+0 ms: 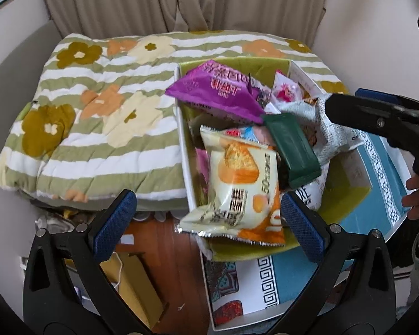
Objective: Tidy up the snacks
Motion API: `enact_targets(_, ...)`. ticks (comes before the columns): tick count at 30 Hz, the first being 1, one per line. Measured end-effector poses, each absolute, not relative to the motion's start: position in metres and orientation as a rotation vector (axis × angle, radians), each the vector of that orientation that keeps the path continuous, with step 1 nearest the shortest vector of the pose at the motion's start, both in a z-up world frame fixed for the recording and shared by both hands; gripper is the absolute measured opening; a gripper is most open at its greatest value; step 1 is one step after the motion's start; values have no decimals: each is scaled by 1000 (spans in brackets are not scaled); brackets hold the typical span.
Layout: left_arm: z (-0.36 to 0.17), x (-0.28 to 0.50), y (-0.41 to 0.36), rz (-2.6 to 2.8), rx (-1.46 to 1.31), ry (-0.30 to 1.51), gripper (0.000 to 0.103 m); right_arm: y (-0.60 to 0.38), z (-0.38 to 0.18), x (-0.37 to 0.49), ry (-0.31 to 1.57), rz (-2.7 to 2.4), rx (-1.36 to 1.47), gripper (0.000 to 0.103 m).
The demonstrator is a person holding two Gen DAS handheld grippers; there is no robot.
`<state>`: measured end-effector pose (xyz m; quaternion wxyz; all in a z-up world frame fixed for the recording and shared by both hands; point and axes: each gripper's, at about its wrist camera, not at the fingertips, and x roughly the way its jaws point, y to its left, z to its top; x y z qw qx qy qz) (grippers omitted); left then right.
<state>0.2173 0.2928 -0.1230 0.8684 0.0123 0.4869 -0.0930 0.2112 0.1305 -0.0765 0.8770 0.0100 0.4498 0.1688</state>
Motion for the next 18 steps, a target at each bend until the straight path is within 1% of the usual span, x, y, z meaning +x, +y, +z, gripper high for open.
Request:
enact_targets(7,-112,197,281,-173,26,995,102,124,-69,192,917,352,16,99)
enact_targets(13,-82,161,253,-134,31,926,102,105,-47,164,854,377,8,99)
enact_targets(18,-51,123,220,-129,49,846,102,68,-21,124,782,359,28,99)
